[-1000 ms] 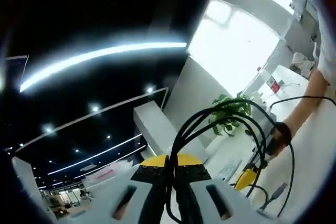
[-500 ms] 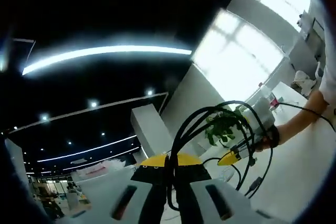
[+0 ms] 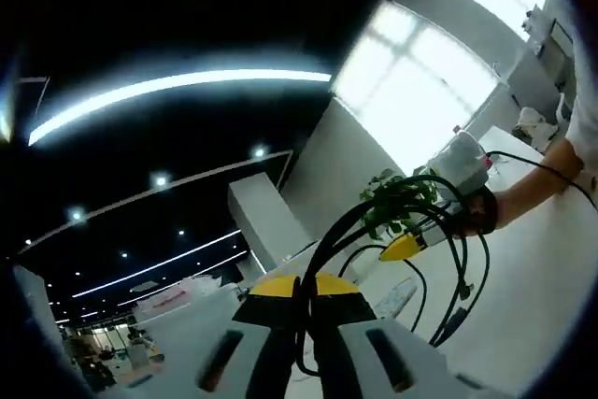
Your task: Coil the Type-C to USB data cable on the desktop and secure it with Velcro straps.
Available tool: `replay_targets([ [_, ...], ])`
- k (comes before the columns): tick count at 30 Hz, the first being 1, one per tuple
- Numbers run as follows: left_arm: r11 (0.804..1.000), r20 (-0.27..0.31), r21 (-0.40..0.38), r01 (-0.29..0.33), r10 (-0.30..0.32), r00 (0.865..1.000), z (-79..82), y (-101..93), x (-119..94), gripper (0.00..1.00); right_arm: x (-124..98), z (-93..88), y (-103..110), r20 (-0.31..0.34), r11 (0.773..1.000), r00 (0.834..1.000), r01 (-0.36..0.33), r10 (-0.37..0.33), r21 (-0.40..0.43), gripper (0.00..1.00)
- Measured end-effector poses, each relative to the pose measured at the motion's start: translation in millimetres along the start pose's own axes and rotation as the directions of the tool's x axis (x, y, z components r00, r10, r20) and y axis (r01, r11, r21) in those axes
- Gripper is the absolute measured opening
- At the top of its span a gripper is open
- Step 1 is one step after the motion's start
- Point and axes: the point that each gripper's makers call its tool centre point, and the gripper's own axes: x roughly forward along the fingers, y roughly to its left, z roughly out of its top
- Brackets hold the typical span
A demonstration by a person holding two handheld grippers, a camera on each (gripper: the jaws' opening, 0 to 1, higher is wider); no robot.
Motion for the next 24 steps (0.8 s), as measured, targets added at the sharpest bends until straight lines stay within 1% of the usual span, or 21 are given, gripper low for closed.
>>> replay_targets([
  [1, 1.0, -0.016, 0.005, -0.009, 0.009, 1.0, -3.0, 1.8, 1, 0.06, 0, 4.5, 12, 0.011, 0.999, 0.999, -0.043, 0.043, -0.014, 0.01],
  [3, 1.0, -0.039, 0.018, -0.019, 0.02, 0.999, -8.8, 4.7, 2, 0.06, -2, 12.1, 26, 0.034, 0.996, 0.996, -0.08, 0.081, -0.036, 0.01],
  [4, 1.0, -0.047, 0.018, -0.021, 0.022, 0.999, -11.3, 5.8, 2, 0.06, -3, 18.1, 38, 0.053, 0.992, 0.991, -0.117, 0.119, -0.043, 0.01],
  [6, 1.0, -0.068, 0.006, -0.01, 0.011, 0.998, -17.7, 5.2, 3, 0.06, -6, 26.7, 51, 0.081, 0.988, 0.985, -0.149, 0.152, -0.039, 0.01],
  [8, 1.0, -0.083, 0.01, -0.002, 0.003, 0.997, -22.8, 2.4, 5, 0.06, -9, 32.0, 61, 0.092, 0.985, 0.981, -0.171, 0.173, -0.037, 0.01],
  [12, 1.0, -0.113, 0.019, 0.004, -0.002, 0.994, -30.8, -0.6, 7, 0.06, -12, 37.5, 71, 0.111, 0.978, 0.972, -0.201, 0.205, -0.049, 0.01],
  [17, 0.999, -0.112, 0.017, 0.041, -0.039, 0.993, -32.1, -11.9, 9, 0.06, -12, 37.1, 74, 0.109, 0.976, 0.97, -0.21, 0.215, -0.052, 0.01],
  [22, 0.999, -0.116, 0.027, 0.042, -0.038, 0.992, -34.4, -13.5, 10, 0.07, -14, 35.7, 85, 0.112, 0.961, 0.955, -0.275, 0.275, -0.018, 0.01],
  [23, 0.999, -0.115, 0.03, 0.041, -0.037, 0.993, -35.2, -13.3, 10, 0.07, -14, 35.3, 88, 0.111, 0.956, 0.95, -0.293, 0.292, -0.012, 0.01],
  [24, 0.999, -0.116, 0.035, 0.041, -0.037, 0.993, -35.7, -13.2, 11, 0.08, -15, 35.7, 94, 0.116, 0.944, 0.938, -0.329, 0.326, 0.011, 0.01],
])
